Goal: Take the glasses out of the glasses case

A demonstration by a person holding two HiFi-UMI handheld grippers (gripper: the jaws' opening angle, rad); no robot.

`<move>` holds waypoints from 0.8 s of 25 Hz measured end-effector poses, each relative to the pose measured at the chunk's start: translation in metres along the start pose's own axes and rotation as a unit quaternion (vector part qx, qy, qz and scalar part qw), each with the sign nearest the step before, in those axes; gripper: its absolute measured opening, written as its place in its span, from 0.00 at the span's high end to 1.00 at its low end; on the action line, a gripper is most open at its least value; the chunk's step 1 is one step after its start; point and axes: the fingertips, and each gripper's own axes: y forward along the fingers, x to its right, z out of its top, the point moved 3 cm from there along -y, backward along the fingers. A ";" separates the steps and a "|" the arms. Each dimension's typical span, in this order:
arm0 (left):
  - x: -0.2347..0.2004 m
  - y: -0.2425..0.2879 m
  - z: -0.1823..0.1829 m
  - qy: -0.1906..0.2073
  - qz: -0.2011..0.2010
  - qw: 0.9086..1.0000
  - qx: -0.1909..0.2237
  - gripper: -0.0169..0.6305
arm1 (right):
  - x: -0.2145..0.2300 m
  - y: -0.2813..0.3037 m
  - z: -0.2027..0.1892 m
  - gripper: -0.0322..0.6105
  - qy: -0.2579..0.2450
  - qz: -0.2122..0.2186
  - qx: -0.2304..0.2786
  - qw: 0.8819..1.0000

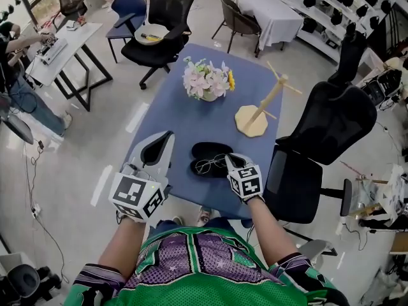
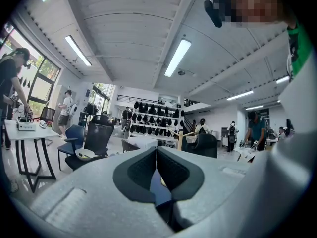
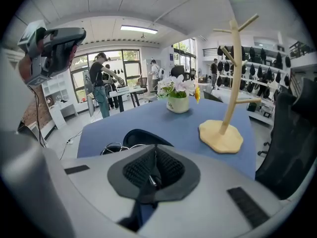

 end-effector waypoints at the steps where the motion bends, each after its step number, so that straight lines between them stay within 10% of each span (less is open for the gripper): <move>1: 0.000 -0.001 0.001 0.000 -0.001 1.000 0.002 0.95 | 0.000 -0.002 0.002 0.93 -0.002 -0.002 0.002 1.000; 20: 0.001 -0.013 0.016 0.002 -0.014 1.000 0.016 0.95 | 0.003 -0.031 0.036 0.95 -0.008 -0.040 0.035 0.999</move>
